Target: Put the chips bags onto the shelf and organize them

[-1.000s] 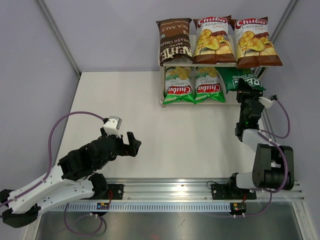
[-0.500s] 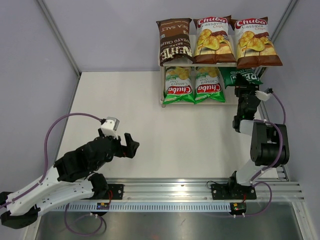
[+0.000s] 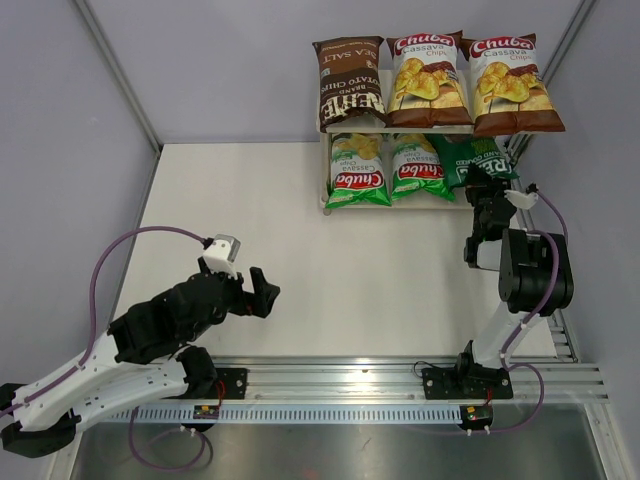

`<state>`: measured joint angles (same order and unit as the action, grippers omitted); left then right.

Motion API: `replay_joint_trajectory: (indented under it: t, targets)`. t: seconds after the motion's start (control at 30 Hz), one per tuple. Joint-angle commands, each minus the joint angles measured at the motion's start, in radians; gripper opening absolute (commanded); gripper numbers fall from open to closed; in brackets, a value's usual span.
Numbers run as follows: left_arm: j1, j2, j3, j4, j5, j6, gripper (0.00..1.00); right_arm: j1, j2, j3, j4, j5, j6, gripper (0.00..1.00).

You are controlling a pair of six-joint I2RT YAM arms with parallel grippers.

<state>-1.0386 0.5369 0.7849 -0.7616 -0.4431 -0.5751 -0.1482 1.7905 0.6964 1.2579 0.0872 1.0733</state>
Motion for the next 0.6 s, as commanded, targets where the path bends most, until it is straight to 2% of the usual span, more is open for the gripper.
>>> replay_joint_trajectory:
  t: [0.0,0.1,0.17,0.4,0.57]
  targets:
    - [0.002,-0.005,0.02,0.036,0.02,0.018,0.99,-0.013,0.032,-0.017,0.299,-0.035,-0.032,0.0]
    - [0.002,-0.005,0.02,0.035,0.02,0.018,0.99,-0.014,0.04,-0.035,0.301,-0.04,-0.027,0.02]
    - [0.002,-0.005,0.022,0.035,0.02,0.018,0.99,-0.014,0.027,-0.044,0.301,-0.055,-0.033,0.06]
    - [0.003,-0.006,0.016,0.042,0.021,0.017,0.99,-0.017,0.017,-0.1,0.298,-0.076,-0.015,0.32]
    - [0.002,-0.009,0.014,0.042,0.024,0.014,0.99,-0.017,0.024,-0.158,0.298,-0.058,0.013,0.43]
